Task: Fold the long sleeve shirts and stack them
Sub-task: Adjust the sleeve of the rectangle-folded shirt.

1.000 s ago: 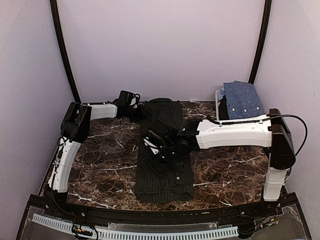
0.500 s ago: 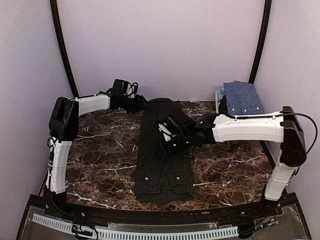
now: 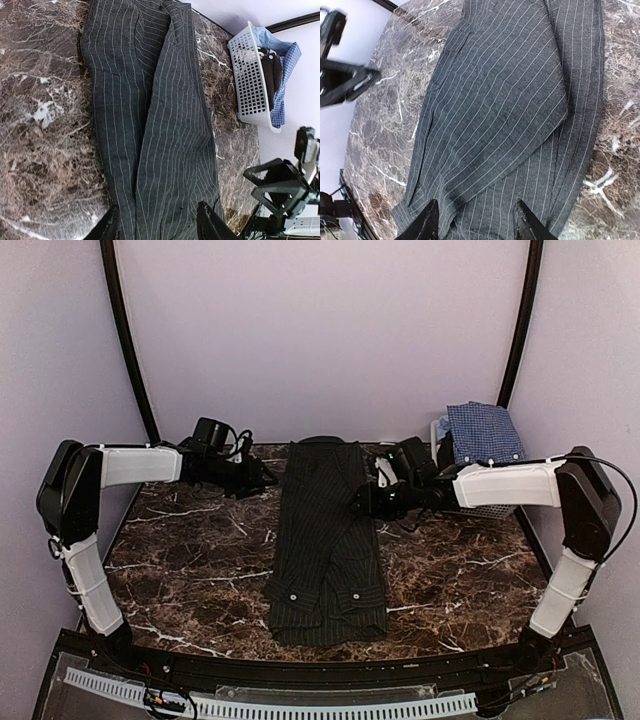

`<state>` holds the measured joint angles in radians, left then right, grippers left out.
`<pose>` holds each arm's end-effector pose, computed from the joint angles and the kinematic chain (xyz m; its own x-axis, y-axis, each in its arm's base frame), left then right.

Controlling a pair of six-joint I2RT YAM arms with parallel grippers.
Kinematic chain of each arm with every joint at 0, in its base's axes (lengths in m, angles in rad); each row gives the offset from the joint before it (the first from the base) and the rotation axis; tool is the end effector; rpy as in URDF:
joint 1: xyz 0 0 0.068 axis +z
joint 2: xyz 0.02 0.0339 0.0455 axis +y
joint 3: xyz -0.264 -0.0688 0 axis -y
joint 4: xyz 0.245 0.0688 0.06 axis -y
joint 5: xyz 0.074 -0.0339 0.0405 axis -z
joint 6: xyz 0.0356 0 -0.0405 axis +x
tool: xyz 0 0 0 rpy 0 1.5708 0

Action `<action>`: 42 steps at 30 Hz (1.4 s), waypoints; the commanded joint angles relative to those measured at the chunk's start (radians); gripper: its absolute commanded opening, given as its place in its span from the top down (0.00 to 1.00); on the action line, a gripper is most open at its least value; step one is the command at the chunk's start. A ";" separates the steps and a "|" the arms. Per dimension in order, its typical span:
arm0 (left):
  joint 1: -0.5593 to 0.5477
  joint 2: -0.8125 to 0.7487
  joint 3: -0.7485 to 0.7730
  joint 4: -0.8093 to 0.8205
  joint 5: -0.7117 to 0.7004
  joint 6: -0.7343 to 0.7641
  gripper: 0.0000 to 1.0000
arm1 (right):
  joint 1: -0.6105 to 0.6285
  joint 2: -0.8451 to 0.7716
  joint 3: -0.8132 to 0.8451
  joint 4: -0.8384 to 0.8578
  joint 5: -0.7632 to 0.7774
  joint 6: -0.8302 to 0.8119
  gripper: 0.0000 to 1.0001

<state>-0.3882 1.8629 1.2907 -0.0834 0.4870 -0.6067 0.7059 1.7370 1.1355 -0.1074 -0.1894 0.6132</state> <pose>0.3807 -0.1737 0.2198 -0.8501 -0.1967 -0.4885 0.2352 0.6882 -0.6863 0.2866 0.2531 0.2138 -0.8344 0.0314 -0.5502 -0.3249 0.7785 0.5371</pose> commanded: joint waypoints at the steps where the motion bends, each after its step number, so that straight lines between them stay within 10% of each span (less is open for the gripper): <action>1: -0.016 -0.156 -0.088 -0.007 0.020 -0.009 0.50 | -0.041 0.054 -0.041 0.182 -0.105 0.068 0.53; 42: -0.096 -0.333 -0.174 -0.085 -0.030 -0.013 0.51 | -0.053 0.311 0.001 0.373 -0.181 0.250 0.64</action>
<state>-0.4808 1.5696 1.1217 -0.1585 0.4557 -0.6182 0.6479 2.0254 1.1034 0.2310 -0.3698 0.8459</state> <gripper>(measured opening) 0.495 0.376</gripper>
